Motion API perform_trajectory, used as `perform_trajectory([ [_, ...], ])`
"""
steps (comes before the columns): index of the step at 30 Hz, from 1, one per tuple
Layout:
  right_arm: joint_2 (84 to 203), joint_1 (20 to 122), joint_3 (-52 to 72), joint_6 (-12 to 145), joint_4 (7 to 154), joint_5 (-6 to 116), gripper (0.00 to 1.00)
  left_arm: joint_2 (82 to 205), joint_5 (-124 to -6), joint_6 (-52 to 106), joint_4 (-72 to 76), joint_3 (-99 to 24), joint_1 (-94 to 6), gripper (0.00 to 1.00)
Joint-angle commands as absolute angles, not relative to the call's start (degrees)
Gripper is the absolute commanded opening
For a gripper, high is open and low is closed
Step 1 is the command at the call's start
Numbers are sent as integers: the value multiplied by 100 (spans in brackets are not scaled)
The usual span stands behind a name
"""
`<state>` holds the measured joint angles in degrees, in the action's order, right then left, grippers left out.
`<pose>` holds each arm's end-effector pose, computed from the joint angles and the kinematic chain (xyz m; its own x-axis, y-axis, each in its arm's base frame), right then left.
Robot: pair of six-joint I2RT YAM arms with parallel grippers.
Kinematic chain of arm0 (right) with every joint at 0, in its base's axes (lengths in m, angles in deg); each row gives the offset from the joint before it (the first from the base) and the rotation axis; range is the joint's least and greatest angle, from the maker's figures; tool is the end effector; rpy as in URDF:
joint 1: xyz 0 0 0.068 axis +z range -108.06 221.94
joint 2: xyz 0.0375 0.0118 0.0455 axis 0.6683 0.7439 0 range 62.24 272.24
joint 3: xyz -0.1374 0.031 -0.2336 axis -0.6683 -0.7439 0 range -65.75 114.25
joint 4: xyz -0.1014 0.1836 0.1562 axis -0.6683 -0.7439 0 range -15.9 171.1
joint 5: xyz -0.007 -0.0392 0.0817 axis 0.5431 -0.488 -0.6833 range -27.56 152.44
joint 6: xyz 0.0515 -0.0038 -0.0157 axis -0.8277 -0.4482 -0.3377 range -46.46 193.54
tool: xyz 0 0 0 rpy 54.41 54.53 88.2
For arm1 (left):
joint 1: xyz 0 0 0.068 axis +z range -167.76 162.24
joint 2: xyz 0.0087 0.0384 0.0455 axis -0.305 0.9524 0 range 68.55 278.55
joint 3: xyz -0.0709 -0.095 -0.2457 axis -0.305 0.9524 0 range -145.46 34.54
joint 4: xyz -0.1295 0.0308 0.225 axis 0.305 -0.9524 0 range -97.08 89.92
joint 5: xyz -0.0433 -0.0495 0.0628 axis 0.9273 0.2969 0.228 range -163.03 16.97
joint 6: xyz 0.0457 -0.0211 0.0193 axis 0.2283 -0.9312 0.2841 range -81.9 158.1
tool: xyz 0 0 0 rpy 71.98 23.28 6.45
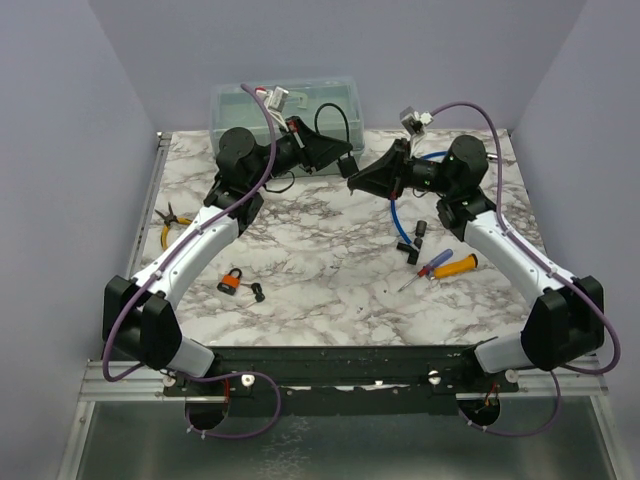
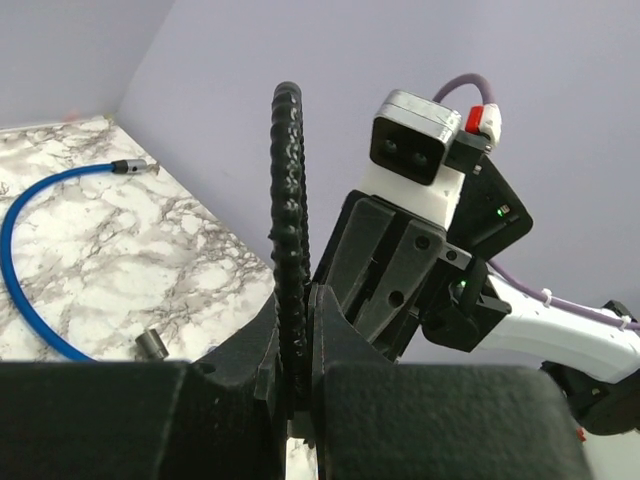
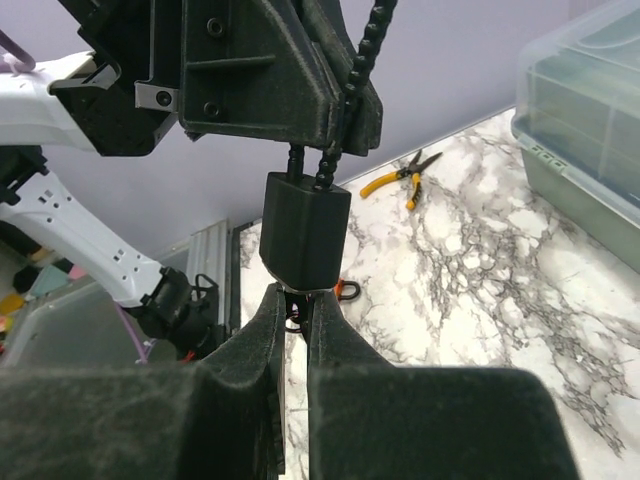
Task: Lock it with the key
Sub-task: Lock the lock, then place the lock at the center of the board.
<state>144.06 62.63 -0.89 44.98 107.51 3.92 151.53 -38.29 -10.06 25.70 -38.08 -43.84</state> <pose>0.2939 0.1436 0.3759 -0.3294 0.1423 -0.9334 -0.9268 0.1402 0.3484 0.2955 -0.1673 0.4179 -0.4774 -0.4480 -0.7559 0.7481 0.2440 -0.6171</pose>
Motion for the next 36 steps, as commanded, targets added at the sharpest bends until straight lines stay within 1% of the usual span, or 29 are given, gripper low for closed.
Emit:
perform_trajectory([
  [1, 14190, 6312, -216, 5004, 10120, 674, 0, 15224, -4227, -1234, 3066, -4068, -4220, 0],
  [9, 14069, 6338, -645, 4709, 10301, 473, 0, 15240, -4414, -1350, 3209, -4091, -4170, 0],
  [17, 14116, 6365, -1021, 4032, 10901, 117, 0, 15309, -4108, -1410, 3468, -4081, -4133, 0],
  [25, 14066, 6360, -1005, 4045, 10935, 166, 0, 15226, -3696, -1218, 3395, -3904, -4133, 0],
  [27, 14041, 6365, -1008, 4149, 10792, 302, 0, 15148, -3579, -1112, 3131, -3775, -4133, 0],
  [30, 13969, 6364, -1030, 4314, 10599, 456, 0, 14948, -3433, -853, 2319, -3494, -4136, 0],
  [33, 13908, 6352, -1071, 4455, 10448, 547, 0, 14674, -3414, -476, 1380, -3019, -4142, 0],
  [36, 13905, 6356, -1102, 4595, 10253, 648, 0, 14393, -3639, -329, 618, -2381, -4144, 0],
])
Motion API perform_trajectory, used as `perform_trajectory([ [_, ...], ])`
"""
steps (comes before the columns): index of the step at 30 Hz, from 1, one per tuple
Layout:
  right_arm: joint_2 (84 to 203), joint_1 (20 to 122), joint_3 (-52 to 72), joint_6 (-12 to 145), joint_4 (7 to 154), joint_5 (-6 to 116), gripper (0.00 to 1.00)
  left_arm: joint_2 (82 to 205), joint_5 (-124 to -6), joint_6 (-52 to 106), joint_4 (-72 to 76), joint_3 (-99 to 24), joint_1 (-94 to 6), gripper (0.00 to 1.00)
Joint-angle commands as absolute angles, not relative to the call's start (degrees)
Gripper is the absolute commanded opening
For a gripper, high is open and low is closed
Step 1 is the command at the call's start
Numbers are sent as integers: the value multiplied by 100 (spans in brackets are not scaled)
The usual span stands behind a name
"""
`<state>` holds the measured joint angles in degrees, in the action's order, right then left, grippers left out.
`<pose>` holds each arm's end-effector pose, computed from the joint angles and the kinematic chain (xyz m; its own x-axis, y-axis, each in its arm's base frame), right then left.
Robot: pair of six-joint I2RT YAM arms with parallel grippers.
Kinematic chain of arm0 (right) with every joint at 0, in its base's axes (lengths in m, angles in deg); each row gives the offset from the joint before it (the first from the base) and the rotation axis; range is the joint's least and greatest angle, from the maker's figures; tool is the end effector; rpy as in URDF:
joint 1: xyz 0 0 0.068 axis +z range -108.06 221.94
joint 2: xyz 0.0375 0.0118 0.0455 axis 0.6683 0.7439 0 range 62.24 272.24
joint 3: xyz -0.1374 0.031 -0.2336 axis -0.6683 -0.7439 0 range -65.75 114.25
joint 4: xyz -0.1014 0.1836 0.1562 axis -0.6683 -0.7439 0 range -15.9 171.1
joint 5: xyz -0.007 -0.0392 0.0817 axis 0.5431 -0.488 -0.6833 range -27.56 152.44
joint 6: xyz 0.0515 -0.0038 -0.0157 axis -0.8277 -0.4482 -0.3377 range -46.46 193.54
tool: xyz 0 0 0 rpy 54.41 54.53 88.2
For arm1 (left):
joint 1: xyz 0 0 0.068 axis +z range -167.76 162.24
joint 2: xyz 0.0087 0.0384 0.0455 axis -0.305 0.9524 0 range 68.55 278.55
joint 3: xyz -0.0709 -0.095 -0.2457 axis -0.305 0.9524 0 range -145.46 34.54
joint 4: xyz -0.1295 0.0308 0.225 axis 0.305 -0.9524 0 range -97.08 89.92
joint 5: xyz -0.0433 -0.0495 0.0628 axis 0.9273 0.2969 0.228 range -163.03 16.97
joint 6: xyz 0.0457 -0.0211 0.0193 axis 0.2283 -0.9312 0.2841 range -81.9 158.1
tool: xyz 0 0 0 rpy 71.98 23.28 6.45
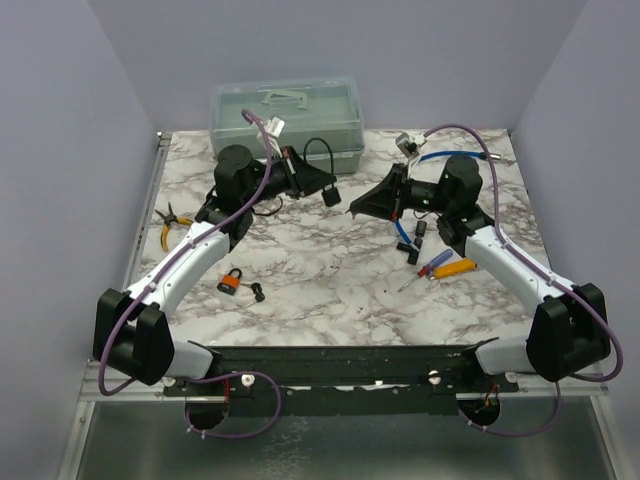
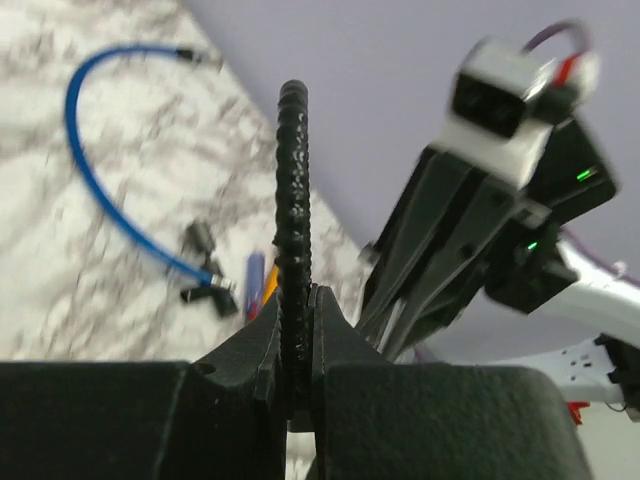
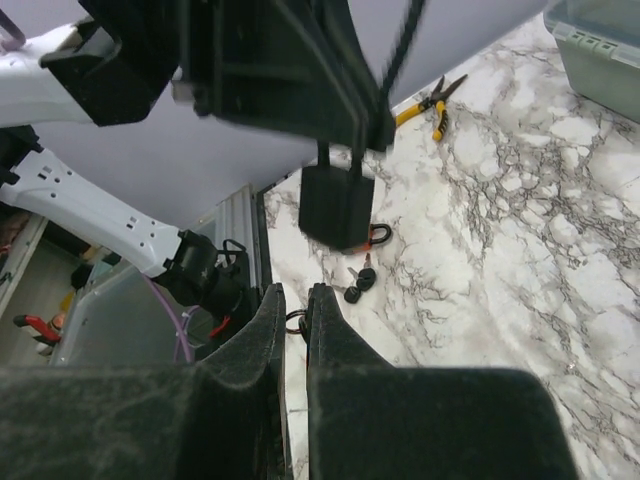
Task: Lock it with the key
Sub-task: Place the lock at the center of the board.
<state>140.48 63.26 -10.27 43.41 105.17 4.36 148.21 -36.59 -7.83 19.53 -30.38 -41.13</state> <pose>0.2760 0.1403 0.3345 -0.4747 0.0994 -0.8745 -0.8607 0.1549 0.4849 0.2917 -0.1492 0.3776 -0.5654 -0.3854 -0.7293 0.6559 0.3261 -0.6808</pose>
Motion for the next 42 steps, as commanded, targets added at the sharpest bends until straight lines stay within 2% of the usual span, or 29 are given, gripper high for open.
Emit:
perform_trajectory([
  [1, 13915, 6356, -1102, 4648, 10192, 665, 0, 14321, -3695, -287, 411, -2193, -4142, 0],
  [8, 13997, 6356, -1084, 4987, 10017, 576, 0, 14444, -3711, 277, -1261, -1407, -4147, 0],
  [14, 14037, 6356, -1066, 5214, 9878, 535, 0, 14945, -3320, 513, -1853, -1147, -4293, 0],
  [20, 14065, 6355, -1083, 5222, 9861, 490, 0, 14945, -3474, 691, -1898, -826, -4707, 0],
  [39, 13996, 6356, -1239, 5181, 9867, 429, 0, 15231, -4522, 838, -1723, -725, -4729, 0],
  [42, 13994, 6355, -1253, 5141, 9885, 417, 0, 15265, -4749, 839, -1713, -731, -4729, 6],
])
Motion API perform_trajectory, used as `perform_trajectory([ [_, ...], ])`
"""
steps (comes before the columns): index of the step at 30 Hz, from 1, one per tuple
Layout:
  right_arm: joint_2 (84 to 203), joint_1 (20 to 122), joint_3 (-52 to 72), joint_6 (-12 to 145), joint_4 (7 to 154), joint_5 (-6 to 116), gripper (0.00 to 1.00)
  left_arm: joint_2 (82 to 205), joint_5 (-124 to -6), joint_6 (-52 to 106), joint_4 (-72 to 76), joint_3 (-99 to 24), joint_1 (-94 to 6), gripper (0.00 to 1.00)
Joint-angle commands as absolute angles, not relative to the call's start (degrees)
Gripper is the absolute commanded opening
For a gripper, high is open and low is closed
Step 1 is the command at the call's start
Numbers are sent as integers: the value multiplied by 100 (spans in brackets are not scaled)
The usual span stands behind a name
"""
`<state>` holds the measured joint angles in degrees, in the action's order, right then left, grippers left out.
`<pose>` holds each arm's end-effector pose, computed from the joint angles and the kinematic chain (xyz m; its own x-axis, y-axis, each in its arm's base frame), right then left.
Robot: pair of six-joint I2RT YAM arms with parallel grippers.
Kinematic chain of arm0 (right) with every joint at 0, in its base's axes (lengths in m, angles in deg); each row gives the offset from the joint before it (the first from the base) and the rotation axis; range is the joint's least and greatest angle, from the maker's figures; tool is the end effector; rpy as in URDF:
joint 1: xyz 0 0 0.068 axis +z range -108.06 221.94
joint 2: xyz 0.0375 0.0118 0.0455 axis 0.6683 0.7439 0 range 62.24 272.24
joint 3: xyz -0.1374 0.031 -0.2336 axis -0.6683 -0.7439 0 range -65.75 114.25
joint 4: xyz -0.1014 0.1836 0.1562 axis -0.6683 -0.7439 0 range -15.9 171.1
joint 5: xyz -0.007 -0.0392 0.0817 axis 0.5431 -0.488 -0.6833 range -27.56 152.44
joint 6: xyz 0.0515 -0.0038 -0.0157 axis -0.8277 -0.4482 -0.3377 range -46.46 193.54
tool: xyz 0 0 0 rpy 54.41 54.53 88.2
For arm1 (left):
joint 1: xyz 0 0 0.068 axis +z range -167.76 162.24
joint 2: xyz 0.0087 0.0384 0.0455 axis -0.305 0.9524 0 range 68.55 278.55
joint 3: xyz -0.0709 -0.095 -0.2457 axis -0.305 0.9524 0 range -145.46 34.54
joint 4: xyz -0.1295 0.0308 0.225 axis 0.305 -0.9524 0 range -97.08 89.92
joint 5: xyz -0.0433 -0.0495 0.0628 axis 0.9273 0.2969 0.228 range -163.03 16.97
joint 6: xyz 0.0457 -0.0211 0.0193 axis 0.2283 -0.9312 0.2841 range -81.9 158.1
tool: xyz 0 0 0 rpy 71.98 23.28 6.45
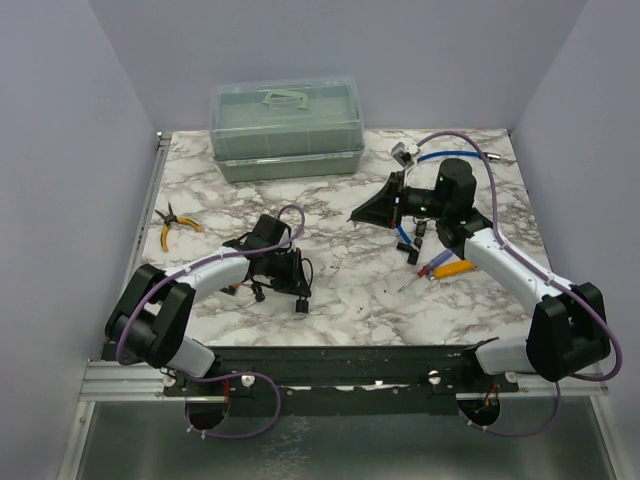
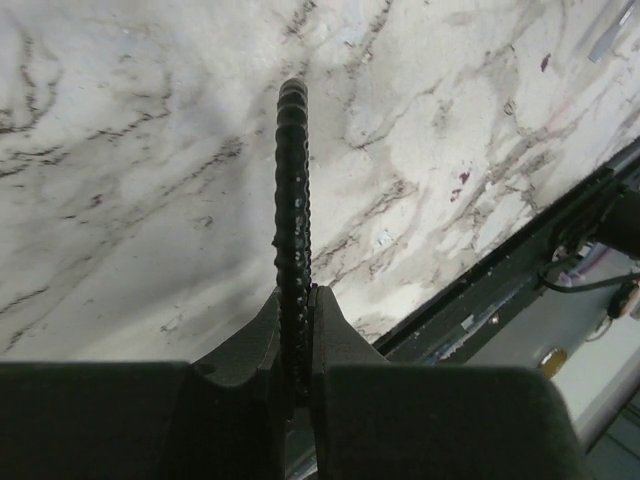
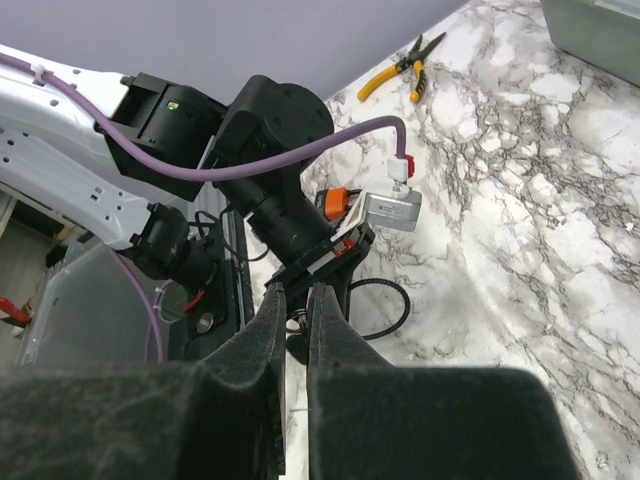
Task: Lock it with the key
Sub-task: Place the lock at the center of the board, then place the key at the center of the board.
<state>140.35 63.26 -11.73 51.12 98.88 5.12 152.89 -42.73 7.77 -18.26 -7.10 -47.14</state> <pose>0.2745 0.1394 0.3163 -0.4666 0.0388 -0.8836 -0.8630 0.1989 0.4645 0.2226 -0.1460 0.1627 -0.9790 0.0508 -0.1976 0.1659 0.7618 -0.6262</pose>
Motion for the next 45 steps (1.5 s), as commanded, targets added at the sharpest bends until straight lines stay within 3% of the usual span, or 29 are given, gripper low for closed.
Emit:
perform_trajectory([
  [1, 13991, 6356, -1250, 5153, 9880, 422, 0, 15268, -4780, 839, -1713, -718, -4729, 8],
  [10, 13950, 6351, -1278, 5227, 9802, 461, 0, 15125, -4952, 787, -1791, -722, -4727, 44],
  [16, 13898, 6356, -1267, 5354, 9635, 469, 0, 14654, -5345, 896, -1936, -843, -4419, 57],
  [25, 14005, 6356, -1206, 6355, 8698, 231, 0, 13497, -5159, 532, -1777, -719, -4219, 98],
  [32, 14992, 6470, -1212, 8079, 7082, 281, 0, 13703, -4989, 347, -1129, -1407, -3387, 99],
  [45, 16478, 7956, -120, 9214, 6744, 1382, 1, 14018, -5031, -406, -459, -1665, -2507, 99],
])
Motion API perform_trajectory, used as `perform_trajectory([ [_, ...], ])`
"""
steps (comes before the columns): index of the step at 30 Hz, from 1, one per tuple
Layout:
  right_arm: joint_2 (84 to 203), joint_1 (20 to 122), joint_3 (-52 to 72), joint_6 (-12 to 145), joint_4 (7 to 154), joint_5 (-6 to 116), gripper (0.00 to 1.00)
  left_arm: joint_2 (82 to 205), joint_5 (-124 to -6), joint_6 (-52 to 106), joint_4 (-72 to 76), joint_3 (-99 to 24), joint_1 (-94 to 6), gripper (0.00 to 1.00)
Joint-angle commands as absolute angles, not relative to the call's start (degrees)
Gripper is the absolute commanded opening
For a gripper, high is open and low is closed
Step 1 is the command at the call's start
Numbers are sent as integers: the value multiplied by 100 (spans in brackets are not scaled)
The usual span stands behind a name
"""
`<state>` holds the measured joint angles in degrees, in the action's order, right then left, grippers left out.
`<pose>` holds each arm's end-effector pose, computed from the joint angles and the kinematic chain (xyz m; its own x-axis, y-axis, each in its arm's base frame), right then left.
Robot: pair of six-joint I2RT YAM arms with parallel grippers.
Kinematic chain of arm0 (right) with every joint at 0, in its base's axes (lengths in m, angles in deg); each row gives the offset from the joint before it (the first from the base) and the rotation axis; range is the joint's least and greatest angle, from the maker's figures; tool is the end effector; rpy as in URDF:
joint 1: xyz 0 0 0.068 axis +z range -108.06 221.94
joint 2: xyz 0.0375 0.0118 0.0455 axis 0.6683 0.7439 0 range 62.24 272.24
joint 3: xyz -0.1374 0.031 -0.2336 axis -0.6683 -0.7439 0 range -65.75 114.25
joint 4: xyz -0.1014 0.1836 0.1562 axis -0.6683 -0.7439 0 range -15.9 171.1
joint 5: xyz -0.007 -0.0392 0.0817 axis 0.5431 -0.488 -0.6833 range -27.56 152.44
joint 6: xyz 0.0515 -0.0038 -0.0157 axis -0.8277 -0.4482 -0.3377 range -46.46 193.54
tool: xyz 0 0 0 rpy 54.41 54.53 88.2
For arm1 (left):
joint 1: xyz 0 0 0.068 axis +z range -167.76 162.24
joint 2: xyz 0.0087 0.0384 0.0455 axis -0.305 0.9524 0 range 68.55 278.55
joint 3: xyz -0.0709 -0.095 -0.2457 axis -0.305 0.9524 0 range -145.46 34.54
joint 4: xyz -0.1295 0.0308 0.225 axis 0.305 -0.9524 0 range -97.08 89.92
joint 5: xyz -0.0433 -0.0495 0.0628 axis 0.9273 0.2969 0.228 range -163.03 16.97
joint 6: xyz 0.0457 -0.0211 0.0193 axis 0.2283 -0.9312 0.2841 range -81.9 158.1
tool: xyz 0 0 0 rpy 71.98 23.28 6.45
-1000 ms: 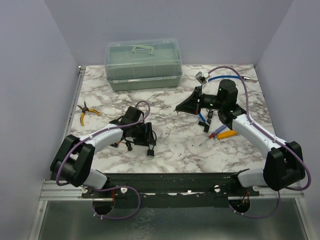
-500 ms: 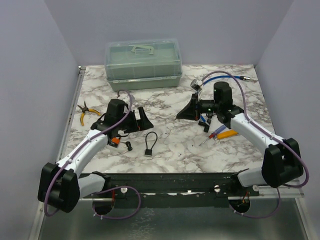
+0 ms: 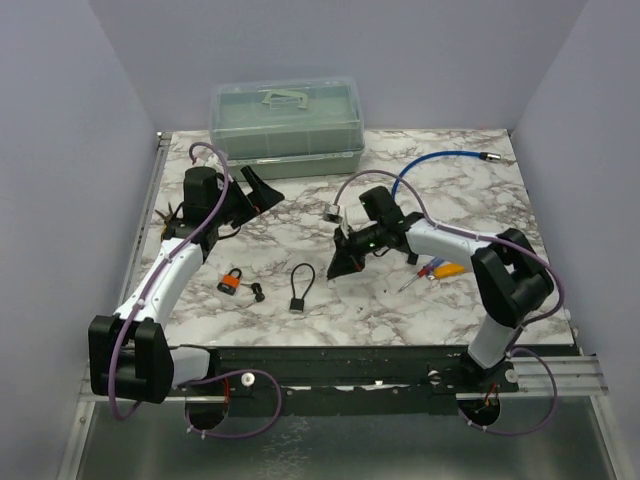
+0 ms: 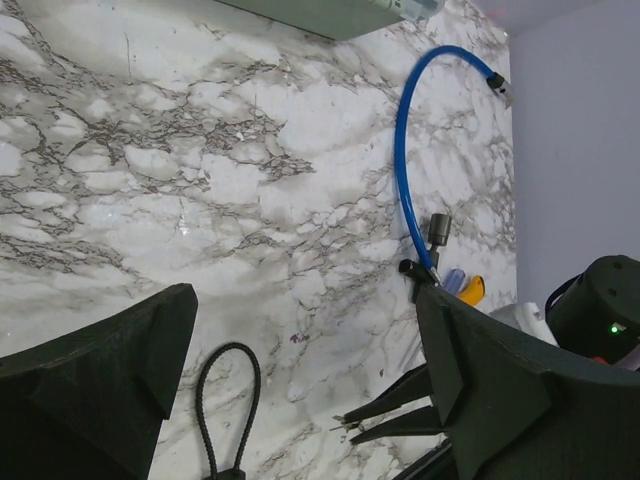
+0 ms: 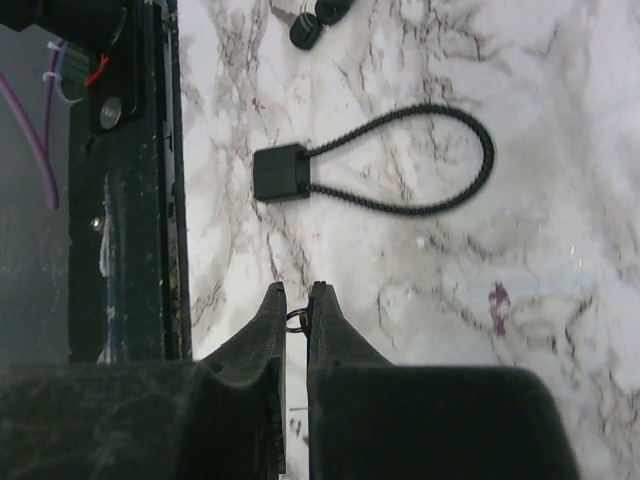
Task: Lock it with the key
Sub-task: Place the key at the center of the board.
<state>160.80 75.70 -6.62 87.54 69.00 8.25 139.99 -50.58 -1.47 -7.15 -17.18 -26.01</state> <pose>0.2712 0.2162 0.1910 -0.4513 -0.4721 -0.7573 -0.8800 0.0945 0.4655 0.2773 -0.0540 0.2894 -0.6432 -0.5017 -0.5785 0.0782 0.7085 -0.7014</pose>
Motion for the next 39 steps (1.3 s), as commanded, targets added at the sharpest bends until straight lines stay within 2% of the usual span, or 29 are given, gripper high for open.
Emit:
perform_trajectory([
  [1, 16601, 8030, 12, 9214, 6739, 1442, 1, 14011, -5046, -404, -457, -1654, -2486, 99],
  [11, 17406, 8370, 843, 8971, 6989, 1789, 1, 13898, -5396, -372, -621, -1565, -2230, 99],
  [21, 17170, 8376, 634, 10557, 5819, 1626, 2, 13889, -5387, -303, -651, -1484, -2218, 99],
  [28, 17495, 8378, 946, 10698, 5350, 1535, 7, 13995, -5338, -259, -588, -1589, -2220, 99],
  [31, 17552, 8384, 1001, 10678, 5266, 1508, 13, 14029, -5335, -204, -613, -1634, -2217, 99],
  [37, 17359, 8382, 920, 10692, 5287, 1550, 35, 14152, -5310, -187, -615, -1724, -2217, 99],
  [39, 17269, 8380, 913, 10726, 5252, 1559, 38, 14188, -5293, -189, -615, -1767, -2217, 99],
])
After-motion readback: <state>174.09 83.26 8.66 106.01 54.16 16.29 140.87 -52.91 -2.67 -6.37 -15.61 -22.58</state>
